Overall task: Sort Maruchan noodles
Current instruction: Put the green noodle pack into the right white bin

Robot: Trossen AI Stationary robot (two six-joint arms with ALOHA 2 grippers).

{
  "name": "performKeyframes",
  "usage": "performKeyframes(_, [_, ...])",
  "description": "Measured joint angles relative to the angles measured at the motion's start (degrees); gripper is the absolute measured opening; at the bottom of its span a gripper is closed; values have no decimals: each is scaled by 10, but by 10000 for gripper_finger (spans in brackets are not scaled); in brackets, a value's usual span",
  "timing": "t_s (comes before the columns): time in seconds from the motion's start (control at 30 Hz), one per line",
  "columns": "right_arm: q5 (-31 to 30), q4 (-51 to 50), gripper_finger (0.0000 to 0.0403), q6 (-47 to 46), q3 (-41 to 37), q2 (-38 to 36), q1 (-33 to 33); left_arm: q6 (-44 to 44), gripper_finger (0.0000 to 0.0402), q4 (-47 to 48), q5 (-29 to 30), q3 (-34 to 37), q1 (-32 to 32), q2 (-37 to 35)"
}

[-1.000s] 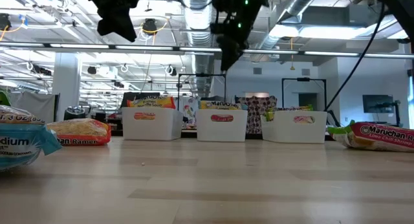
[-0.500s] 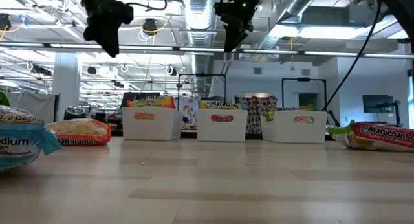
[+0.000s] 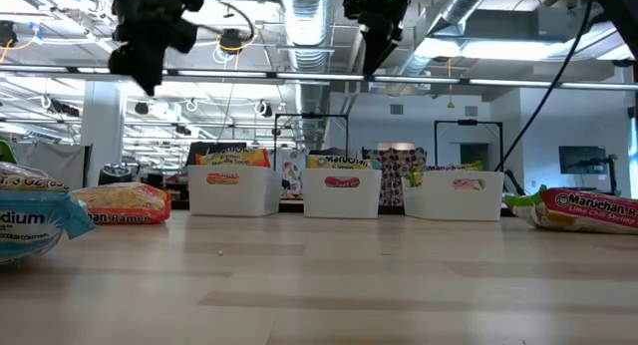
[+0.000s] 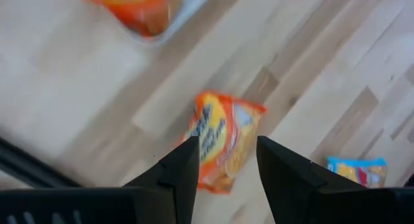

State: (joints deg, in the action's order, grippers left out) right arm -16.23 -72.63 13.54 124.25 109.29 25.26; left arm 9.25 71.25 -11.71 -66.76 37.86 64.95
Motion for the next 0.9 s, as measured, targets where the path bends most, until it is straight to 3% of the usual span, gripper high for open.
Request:
performKeyframes(0.1, [3,-11,179,0,0,-10,0,41,139,-9,-4,52,-15,-17])
performKeyframes(0.37, [13,-36,179,0,0,-23,-2,177,139,-72,-126,133,-63,-55])
performKeyframes(0.67, [15,-71,179,3,0,-22,-6,265,139,-83,-120,138,-204,-66])
performKeyframes(0.9, [72,-102,179,-14,0,-22,-13,294,139,-100,-120,138,-301,-48])
